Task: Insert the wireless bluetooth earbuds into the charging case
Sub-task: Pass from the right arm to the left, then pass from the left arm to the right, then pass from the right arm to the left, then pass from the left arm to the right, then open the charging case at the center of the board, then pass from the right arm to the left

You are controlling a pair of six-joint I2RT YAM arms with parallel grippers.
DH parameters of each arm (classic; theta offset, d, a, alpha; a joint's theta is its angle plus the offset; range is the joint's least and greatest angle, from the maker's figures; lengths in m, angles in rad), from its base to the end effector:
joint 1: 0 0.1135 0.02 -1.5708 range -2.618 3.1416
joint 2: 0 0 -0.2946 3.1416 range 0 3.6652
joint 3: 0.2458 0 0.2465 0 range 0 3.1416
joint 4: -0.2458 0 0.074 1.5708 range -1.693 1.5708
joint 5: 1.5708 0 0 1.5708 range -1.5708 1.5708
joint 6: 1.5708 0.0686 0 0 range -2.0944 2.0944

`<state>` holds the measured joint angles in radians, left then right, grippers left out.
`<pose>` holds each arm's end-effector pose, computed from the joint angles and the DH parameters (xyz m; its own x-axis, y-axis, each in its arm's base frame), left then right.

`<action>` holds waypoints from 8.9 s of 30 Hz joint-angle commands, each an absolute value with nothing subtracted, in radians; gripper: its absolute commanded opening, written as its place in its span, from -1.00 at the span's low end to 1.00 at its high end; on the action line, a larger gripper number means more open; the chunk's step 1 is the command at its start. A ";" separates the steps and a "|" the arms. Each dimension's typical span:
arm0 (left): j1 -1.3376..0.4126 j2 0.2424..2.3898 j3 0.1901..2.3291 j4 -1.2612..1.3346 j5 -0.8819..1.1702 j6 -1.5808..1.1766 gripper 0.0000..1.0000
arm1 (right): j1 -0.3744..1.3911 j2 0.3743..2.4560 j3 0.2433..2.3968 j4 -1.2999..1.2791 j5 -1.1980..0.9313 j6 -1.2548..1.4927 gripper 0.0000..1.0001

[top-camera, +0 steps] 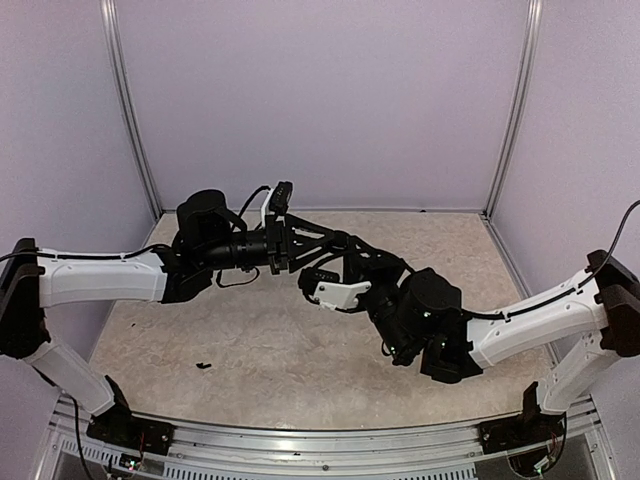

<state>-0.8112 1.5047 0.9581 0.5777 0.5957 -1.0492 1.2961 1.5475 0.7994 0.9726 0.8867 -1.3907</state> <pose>0.2246 -0.2924 0.3385 -0.8446 -0.1529 -0.5132 0.5101 0.0618 -0.8579 0.1444 0.3163 0.3155 0.4076 -0.8457 -0.3444 -0.0128 0.3718 -0.9282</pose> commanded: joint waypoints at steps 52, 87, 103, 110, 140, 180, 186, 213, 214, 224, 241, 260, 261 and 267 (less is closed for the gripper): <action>-0.896 1.462 1.341 -0.493 0.500 -0.022 -0.76 | 0.963 1.196 0.977 -0.159 -0.460 -0.263 0.41; -1.025 1.433 1.351 -0.465 0.429 0.105 -0.78 | 0.909 1.344 1.059 -0.137 -0.746 -0.120 -0.44; -0.997 1.255 1.129 -0.141 0.324 0.040 0.14 | 0.841 1.261 0.997 0.052 -0.771 -0.008 -0.89; -0.970 1.103 0.901 0.247 0.329 -0.070 0.22 | 0.826 1.208 0.931 0.283 -0.760 0.112 -0.88; -1.020 1.277 0.927 0.586 0.386 -0.210 -0.03 | 0.828 1.292 0.867 0.691 -0.806 0.305 -0.85; -0.973 1.284 1.141 -0.019 0.485 0.008 -0.80 | 0.832 1.278 1.107 -0.059 -0.722 -0.074 -0.02; -0.974 1.293 1.173 -0.098 0.456 0.066 -0.80 | 0.842 1.303 1.137 -0.105 -0.721 -0.092 -0.14; -0.975 1.320 1.196 -0.175 0.459 0.105 -0.84 | 0.898 1.387 1.225 -0.233 -0.715 -0.155 -0.34; -0.975 1.322 1.197 -0.178 0.460 0.105 -0.84 | 0.901 1.388 1.227 -0.236 -0.714 -0.158 -0.42; -0.957 1.298 1.169 -0.133 0.406 0.088 -0.68 | 0.906 1.387 1.224 -0.234 -0.716 -0.161 -0.84; -0.865 1.099 0.934 0.204 0.335 -0.034 0.12 | 0.884 1.315 1.137 -0.033 -0.686 -0.054 -1.00; -0.984 1.147 0.787 0.636 0.406 -0.048 0.02 | 0.861 1.322 0.997 0.603 -0.801 0.241 -1.00; -0.987 1.156 0.796 0.638 0.407 -0.047 -0.01 | 0.863 1.325 1.000 0.602 -0.804 0.244 -0.99; -1.004 1.201 0.839 0.651 0.384 -0.048 -0.14 | 0.876 1.341 1.009 0.588 -0.814 0.236 -0.99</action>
<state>-0.9905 1.1801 0.7933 0.5961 0.3874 -0.0586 0.8639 1.3300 1.0008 0.5499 -0.7902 0.2237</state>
